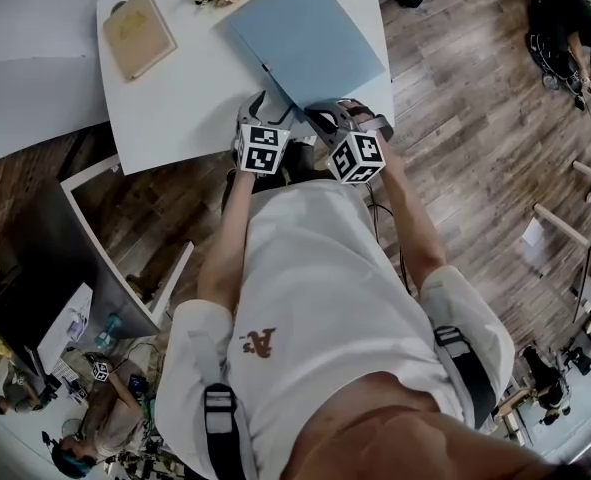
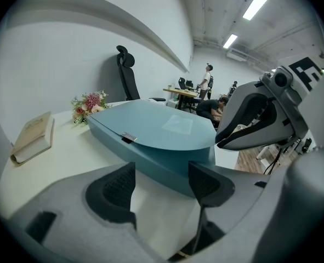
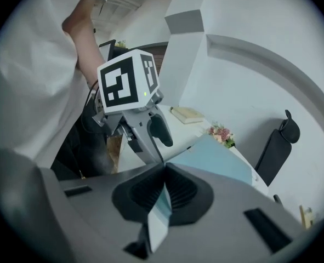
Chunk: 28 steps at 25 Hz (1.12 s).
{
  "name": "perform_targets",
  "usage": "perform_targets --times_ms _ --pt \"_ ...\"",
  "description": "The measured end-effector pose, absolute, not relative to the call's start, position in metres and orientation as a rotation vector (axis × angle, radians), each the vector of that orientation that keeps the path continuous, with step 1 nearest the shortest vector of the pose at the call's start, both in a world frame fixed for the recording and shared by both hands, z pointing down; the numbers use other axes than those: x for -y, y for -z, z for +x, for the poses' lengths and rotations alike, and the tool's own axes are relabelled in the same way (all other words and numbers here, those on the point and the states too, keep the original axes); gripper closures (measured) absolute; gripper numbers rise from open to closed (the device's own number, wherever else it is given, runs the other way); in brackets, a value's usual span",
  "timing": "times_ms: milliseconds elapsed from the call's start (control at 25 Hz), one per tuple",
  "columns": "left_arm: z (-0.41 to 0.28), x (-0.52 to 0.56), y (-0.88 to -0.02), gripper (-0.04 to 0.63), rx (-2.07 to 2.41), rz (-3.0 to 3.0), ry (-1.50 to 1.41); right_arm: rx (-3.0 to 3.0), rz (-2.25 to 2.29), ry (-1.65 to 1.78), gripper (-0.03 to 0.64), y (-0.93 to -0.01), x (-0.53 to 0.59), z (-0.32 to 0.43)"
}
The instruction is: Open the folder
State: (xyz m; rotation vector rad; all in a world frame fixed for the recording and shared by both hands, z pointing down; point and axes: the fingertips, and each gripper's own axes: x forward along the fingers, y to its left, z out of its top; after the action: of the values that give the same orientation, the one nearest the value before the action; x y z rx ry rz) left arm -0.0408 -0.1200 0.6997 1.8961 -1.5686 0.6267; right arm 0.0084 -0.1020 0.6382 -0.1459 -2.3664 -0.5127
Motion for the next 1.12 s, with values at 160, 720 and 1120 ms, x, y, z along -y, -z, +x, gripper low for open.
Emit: perform_targets --times_ms 160,720,1120 --pt "-0.042 0.120 -0.699 0.285 1.573 1.893 -0.631 2.391 -0.134 0.479 0.606 -0.633 0.098 0.008" --pt "-0.040 0.119 -0.703 0.281 1.574 1.929 -0.729 2.411 -0.062 0.459 0.607 -0.622 0.103 0.009" --pt "-0.038 0.117 -0.702 0.278 1.564 1.931 -0.723 2.423 -0.022 0.463 0.609 -0.611 0.107 0.011"
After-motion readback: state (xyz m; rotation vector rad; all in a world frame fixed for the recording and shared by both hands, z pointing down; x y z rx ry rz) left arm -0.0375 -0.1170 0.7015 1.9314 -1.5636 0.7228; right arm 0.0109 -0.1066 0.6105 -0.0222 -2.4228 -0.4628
